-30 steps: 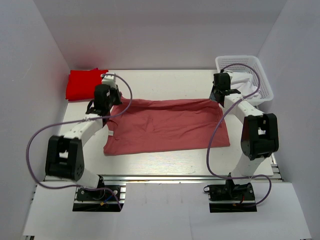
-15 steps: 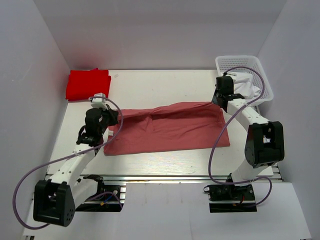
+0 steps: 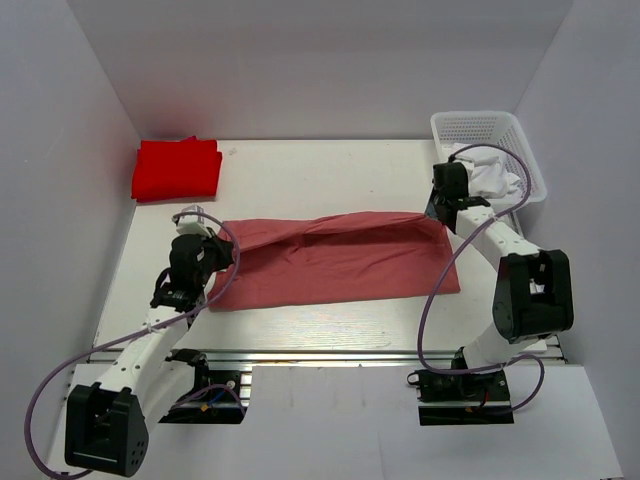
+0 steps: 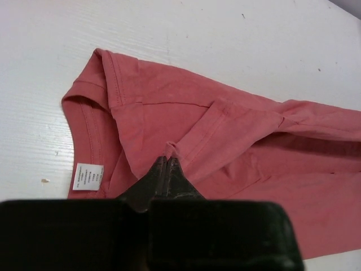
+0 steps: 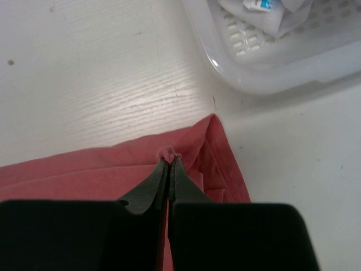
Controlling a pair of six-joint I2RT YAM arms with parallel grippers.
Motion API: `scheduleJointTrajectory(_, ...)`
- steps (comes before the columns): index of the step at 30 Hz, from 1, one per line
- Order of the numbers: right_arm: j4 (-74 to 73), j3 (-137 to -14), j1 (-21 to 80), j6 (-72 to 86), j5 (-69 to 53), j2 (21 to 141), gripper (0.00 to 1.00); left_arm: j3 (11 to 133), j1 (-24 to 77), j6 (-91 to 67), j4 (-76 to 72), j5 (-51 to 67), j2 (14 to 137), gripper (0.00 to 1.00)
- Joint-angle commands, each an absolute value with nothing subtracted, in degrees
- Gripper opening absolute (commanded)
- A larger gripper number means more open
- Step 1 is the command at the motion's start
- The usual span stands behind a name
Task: Fold and stack the t-shirts
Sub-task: Fold the other side of the tshirt into a rectangle
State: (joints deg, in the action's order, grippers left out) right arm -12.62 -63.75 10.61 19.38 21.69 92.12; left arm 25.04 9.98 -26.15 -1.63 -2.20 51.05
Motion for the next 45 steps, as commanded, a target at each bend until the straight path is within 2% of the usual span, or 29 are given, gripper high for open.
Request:
scheduleJointTrajectory(1, -11.4, -60.9, 10.5, 21.3, 23.3, 88.3, 0.0, 22.1, 10.0, -29.0, 0.0, -3.0, 48.8, 0.0)
scheduleJointTrajectory(9, -9.0, -53.5, 10.3, 25.7, 23.6, 89.4, 0.01, 17.1, 10.0, -33.2, -0.8, 1.5, 52.4, 0.0)
scheduleJointTrajectory(10, -9.8, -54.2, 10.3, 26.3, 24.3, 90.4, 0.11, 17.1, 10.0, -33.2, 0.0, 1.5, 53.1, 0.0)
scheduleJointTrajectory(12, -10.8, -54.8, 10.3, 27.3, 28.2, 91.7, 0.13, 17.1, 10.0, -33.7, 1.4, 1.0, 54.2, 0.0)
scheduleJointTrajectory(13, -13.0, -55.7, 10.3, 28.9, 29.8, 92.4, 0.26, 17.8, 10.0, -34.4, 3.6, 1.0, 55.0, 0.03)
scheduleJointTrajectory(15, -14.6, -56.0, 10.4, 29.6, 32.3, 92.7, 0.29, 19.3, 10.0, -34.4, 5.9, 0.2, 55.5, 0.12)
scheduleJointTrajectory(16, -16.1, -56.3, 10.5, 30.0, 34.3, 92.6, 0.34, 20.0, 10.0, -34.4, 7.2, -0.4, 55.5, 0.18)
scheduleJointTrajectory(17, -16.6, -56.8, 10.4, 31.4, 34.7, 91.7, 0.52, 20.7, 10.0, -34.4, 9.6, -0.4, 55.5, 0.38)
scheduleJointTrajectory(18, -17.8, -56.9, 10.4, 31.6, 35.6, 91.5, 0.65, 21.9, 10.0, -34.4, 10.6, -0.4, 55.5, 0.55)
scheduleJointTrajectory(20, -20.3, -57.7, 10.5, 33.0, 38.1, 89.3, 0.9, 23.5, 10.0, -34.4, 13.0, 0.3, 53.9, 0.85)
scheduleJointTrajectory(23, -19.7, -57.9, 10.8, 30.4, 33.9, 85.2, 0.9, 25.1, 10.0, -33.1, 13.0, 1.7, 52.2, 0.94)
scheduleJointTrajectory(24, -15.2, -56.4, 10.8, 27.9, 27.4, 84.2, 0.9, 26.2, 10.0, -33.1, 13.0, 1.7, 52.2, 1.0)
scheduleJointTrajectory(26, -11.4, -54.8, 11.2, 24.2, 12.9, 79.8, 0.9, 28.0, 10.0, -32.0, 12.3, 3.1, 51.7, 1.0)
scheduleJointTrajectory(28, -3.7, -52.5, 12.4, 23.3, 7.4, 77.4, 0.9, 29.2, 10.0, -30.7, 9.9, 3.1, 53.8, 1.0)
scheduleJointTrajectory(36, 2.3, -55.8, 17.5, 19.2, -14.7, 81.5, 0.9, 37.1, 10.0, -26.6, 3.1, 8.9, 69.8, 1.0)
scheduleJointTrajectory(41, 0.7, -57.5, 17.8, 23.0, -18.7, 89.7, 0.9, 41.2, 10.0, -25.2, 4.3, 4.2, 79.8, 0.98)
scheduleJointTrajectory(45, 0.7, -56.5, 17.7, 23.9, -17.1, 91.4, 0.9, 41.0, 10.0, -23.5, 1.5, 4.5, 81.4, 0.83)
